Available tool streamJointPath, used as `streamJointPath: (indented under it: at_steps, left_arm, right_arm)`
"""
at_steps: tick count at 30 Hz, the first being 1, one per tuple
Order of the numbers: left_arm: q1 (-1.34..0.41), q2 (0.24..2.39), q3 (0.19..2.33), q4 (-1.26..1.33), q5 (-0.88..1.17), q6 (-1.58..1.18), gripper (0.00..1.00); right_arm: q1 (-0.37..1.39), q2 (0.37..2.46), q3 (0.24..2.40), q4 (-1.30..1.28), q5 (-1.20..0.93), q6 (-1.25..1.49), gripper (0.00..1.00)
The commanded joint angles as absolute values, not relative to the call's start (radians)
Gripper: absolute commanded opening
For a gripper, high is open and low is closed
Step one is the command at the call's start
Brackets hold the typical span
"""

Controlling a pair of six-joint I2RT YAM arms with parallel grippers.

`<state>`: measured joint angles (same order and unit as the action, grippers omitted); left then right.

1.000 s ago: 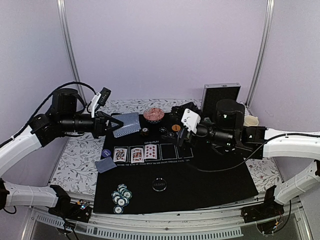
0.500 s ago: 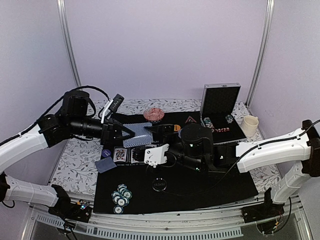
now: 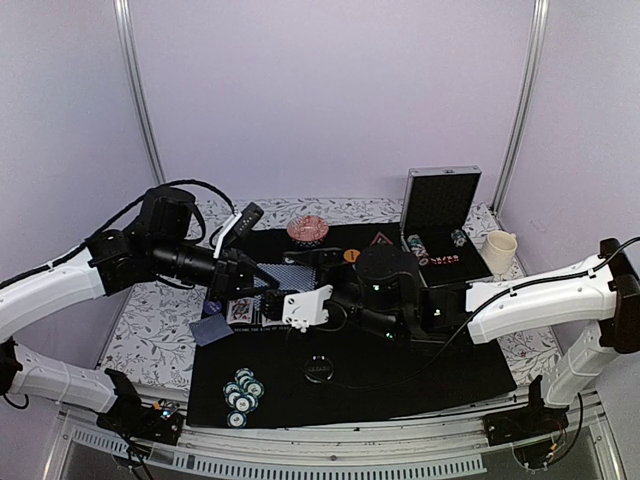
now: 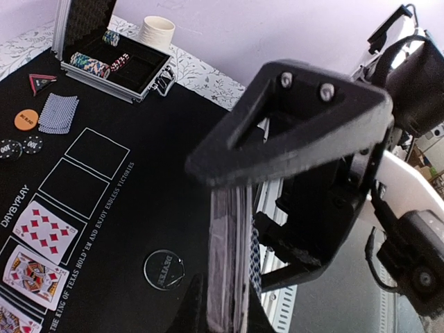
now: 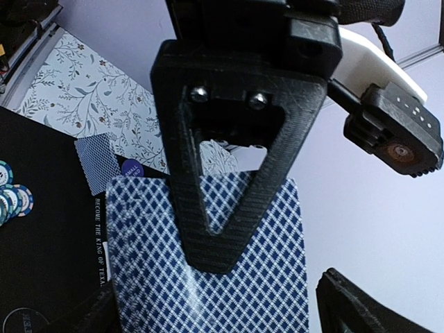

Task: Distribute texas hold em gaming equipment
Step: Pass from the left arm to the right

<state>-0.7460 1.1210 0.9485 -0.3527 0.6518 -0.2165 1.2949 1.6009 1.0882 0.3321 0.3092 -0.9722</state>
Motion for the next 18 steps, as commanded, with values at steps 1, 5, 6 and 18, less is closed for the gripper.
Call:
streamJointPath:
  at_steps: [1,5,6,18]
  left_arm:
    - [-0.761,1.126,0.961,-0.357,0.684,-0.191,0.00]
    - [-0.763,1.130,0.962,-0.355,0.699,-0.192,0.00]
    - [-0.762,1.131,0.960,-0.353,0.706,-0.192,0.00]
    - [-0.765,1.133,0.959,-0.330,0.782,-0.192,0.00]
  right_arm:
    - [1.292,1.609,1.106,0.301,0.310,-0.954,0.84]
    - [1.291,1.613,1.110,0.277,0.307,-0.938,0.72]
    - [1.292,1.614,1.113,0.272,0.308,-0.933,0.70]
    - [1.289,1.611,1.126,0.227,0.302,-0.899,0.74]
